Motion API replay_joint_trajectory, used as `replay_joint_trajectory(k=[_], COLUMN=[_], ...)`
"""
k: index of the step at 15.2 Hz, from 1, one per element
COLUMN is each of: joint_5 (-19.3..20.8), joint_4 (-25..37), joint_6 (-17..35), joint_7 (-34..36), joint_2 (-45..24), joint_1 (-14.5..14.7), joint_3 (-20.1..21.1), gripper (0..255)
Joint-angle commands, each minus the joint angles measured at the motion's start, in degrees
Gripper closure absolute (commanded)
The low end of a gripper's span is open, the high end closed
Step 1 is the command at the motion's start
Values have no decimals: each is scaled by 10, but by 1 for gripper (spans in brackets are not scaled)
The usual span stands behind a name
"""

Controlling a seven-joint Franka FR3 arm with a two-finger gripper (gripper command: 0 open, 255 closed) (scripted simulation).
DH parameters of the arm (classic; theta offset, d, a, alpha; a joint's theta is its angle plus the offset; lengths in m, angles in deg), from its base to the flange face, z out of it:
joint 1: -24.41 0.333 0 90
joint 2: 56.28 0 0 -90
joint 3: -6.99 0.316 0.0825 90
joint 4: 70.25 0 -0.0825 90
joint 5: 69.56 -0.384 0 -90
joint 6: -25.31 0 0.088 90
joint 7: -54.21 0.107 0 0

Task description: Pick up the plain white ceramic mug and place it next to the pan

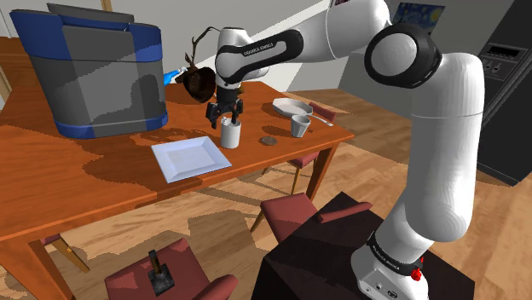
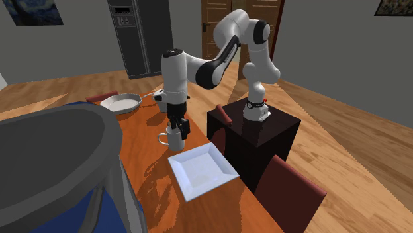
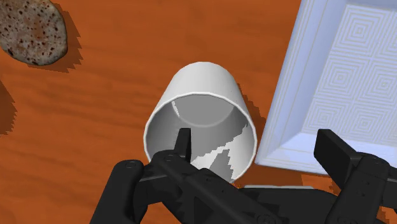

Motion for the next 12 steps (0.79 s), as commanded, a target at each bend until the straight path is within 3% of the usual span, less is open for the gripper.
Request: replay_joint_trajectory(k=[1, 11, 12], joint_5=[1, 2, 2], joint_4=[-4, -11, -11], joint_6=[13, 29, 29], joint_7=[0, 1, 1], joint_2=[-9, -18, -18], joint_1=[0, 0, 0], joint_3=[0, -1, -1], gripper=[0, 0, 255])
